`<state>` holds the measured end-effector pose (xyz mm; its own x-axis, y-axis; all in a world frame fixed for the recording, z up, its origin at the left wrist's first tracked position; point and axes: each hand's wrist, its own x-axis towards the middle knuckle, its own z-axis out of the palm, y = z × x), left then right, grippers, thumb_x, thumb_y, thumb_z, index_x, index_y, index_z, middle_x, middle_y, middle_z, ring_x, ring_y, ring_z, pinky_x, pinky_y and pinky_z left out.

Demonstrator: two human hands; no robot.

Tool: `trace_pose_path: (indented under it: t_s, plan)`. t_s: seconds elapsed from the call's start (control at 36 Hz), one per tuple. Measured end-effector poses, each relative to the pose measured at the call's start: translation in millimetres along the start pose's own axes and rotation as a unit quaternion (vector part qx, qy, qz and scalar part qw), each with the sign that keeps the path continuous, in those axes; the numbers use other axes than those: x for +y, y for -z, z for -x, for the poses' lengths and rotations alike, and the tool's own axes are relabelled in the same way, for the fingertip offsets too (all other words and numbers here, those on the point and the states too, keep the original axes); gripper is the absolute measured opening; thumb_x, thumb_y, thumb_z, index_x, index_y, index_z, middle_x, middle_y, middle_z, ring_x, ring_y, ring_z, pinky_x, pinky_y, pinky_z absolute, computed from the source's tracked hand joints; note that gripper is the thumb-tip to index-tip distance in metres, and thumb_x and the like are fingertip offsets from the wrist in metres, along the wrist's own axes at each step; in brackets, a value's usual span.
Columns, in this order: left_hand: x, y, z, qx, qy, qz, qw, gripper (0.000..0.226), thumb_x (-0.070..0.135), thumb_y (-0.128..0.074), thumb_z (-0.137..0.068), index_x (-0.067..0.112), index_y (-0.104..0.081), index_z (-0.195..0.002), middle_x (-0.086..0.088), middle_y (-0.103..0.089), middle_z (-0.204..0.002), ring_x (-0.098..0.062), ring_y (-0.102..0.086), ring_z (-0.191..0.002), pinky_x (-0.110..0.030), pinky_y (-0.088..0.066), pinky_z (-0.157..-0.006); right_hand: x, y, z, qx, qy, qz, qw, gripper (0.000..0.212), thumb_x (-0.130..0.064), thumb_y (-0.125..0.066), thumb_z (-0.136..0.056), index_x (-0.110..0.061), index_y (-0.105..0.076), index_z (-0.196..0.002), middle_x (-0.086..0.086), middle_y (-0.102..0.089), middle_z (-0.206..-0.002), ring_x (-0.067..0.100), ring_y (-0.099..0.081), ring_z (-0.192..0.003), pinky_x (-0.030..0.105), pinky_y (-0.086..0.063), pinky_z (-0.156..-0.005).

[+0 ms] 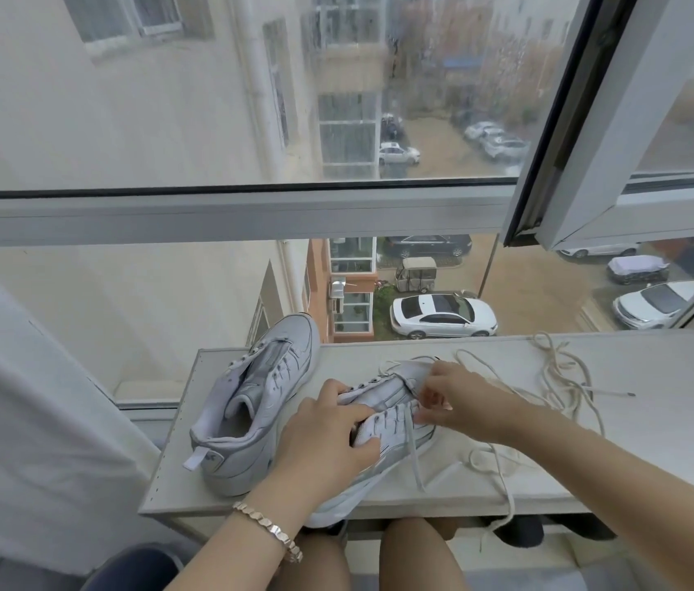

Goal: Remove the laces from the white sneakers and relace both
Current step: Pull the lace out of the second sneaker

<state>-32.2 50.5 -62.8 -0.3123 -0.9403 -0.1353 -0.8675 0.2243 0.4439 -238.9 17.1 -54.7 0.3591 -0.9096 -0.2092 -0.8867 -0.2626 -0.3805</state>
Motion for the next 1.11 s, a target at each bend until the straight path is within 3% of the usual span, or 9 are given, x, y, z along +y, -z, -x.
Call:
trace_pose_path:
  t_s: [0.19,0.33,0.44,0.5,0.64,0.75,0.94,1.03,1.11]
  plan:
    - [-2.3,-1.4,0.6,0.007,0.000,0.011,1.000,0.025,0.046,-0.052,-0.085,0.038,-0.061,-0.107,0.014,-0.033,-0.118,-0.014,-0.045,-0.099,-0.030,-0.043,-0.080,8.9,3.8,13.6,0.066,-0.013,-0.111,0.991,0.014,-0.027,-0.063,-0.087,-0.017,-0.066,-0.078,-0.003,-0.059,-0.079,0.017,-0.053,-0.081,0.031,-0.039,-0.079]
    - [-1.1,-0.4,-0.4,0.003,0.001,0.009,1.000,0.024,0.045,-0.052,-0.086,0.038,-0.061,-0.107,0.013,-0.032,-0.117,-0.014,-0.045,-0.099,-0.027,-0.041,-0.077,41.7,23.2,6.5,0.139,-0.117,0.041,0.982,0.022,-0.037,-0.053,-0.091,-0.020,-0.067,-0.094,0.001,-0.058,-0.092,0.021,-0.053,-0.093,0.030,-0.036,-0.087]
    - [0.1,-0.1,-0.4,0.002,0.002,0.007,1.000,0.023,0.045,-0.052,-0.086,0.038,-0.061,-0.106,0.013,-0.032,-0.117,-0.015,-0.045,-0.100,-0.028,-0.042,-0.079,80.5,40.2,11.1,0.206,-0.262,0.109,0.937,0.020,-0.032,-0.048,-0.092,-0.020,-0.064,-0.089,0.007,-0.062,-0.091,0.026,-0.051,-0.101,0.033,-0.031,-0.085]
    - [0.4,0.1,-0.5,0.001,0.004,0.009,1.000,0.022,0.044,-0.052,-0.086,0.037,-0.062,-0.105,0.013,-0.032,-0.118,-0.015,-0.045,-0.099,-0.029,-0.042,-0.079,81.3,38.6,11.3,0.186,-0.279,0.135,0.932,0.018,-0.033,-0.048,-0.092,-0.021,-0.062,-0.088,0.004,-0.060,-0.087,0.026,-0.051,-0.104,0.034,-0.031,-0.087]
    - [0.3,0.0,-1.4,0.000,0.007,0.008,1.000,0.022,0.044,-0.052,-0.085,0.037,-0.062,-0.103,0.013,-0.033,-0.118,-0.015,-0.046,-0.100,-0.029,-0.042,-0.077,42.2,18.6,6.0,0.173,-0.127,0.158,0.964,0.031,-0.043,-0.055,-0.088,-0.026,-0.058,-0.114,-0.005,-0.055,-0.121,0.017,-0.043,-0.119,0.034,-0.029,-0.099]
    - [0.5,0.2,-1.7,0.002,0.010,0.003,1.000,0.019,0.043,-0.053,-0.085,0.035,-0.062,-0.099,0.011,-0.034,-0.116,-0.017,-0.047,-0.098,-0.031,-0.045,-0.076,8.8,2.4,2.3,0.111,0.037,0.036,0.992,0.028,-0.037,-0.060,-0.088,-0.023,-0.063,-0.111,-0.004,-0.055,-0.112,0.015,-0.046,-0.107,0.027,-0.033,-0.089]
    - [0.7,0.6,-1.1,-0.002,0.012,0.005,1.000,0.021,0.043,-0.053,-0.086,0.037,-0.061,-0.103,0.011,-0.034,-0.119,-0.017,-0.047,-0.100,-0.032,-0.045,-0.076,9.0,-14.9,4.9,0.086,0.044,0.111,0.989,0.031,-0.033,-0.036,-0.100,-0.014,-0.060,-0.092,-0.001,-0.051,-0.099,0.018,-0.042,-0.099,0.027,-0.028,-0.085]
    - [1.5,1.3,-1.2,-0.002,0.016,0.004,1.000,0.021,0.042,-0.053,-0.086,0.036,-0.061,-0.104,0.012,-0.033,-0.121,-0.017,-0.047,-0.100,-0.029,-0.043,-0.073,7.6,-12.7,8.1,0.055,0.028,-0.008,0.998,0.033,-0.026,-0.039,-0.099,-0.010,-0.048,-0.072,0.005,-0.046,-0.076,0.019,-0.043,-0.075,0.028,-0.029,-0.067]
    - [1.5,1.9,-0.9,-0.001,0.014,0.008,1.000,0.019,0.040,-0.052,-0.087,0.032,-0.063,-0.101,0.012,-0.034,-0.118,-0.018,-0.048,-0.098,-0.034,-0.046,-0.078,8.7,-9.0,16.8,0.024,-0.004,-0.172,0.985,0.033,-0.019,-0.043,-0.097,-0.010,-0.049,-0.066,-0.002,-0.046,-0.069,0.003,-0.042,-0.062,0.017,-0.033,-0.061]
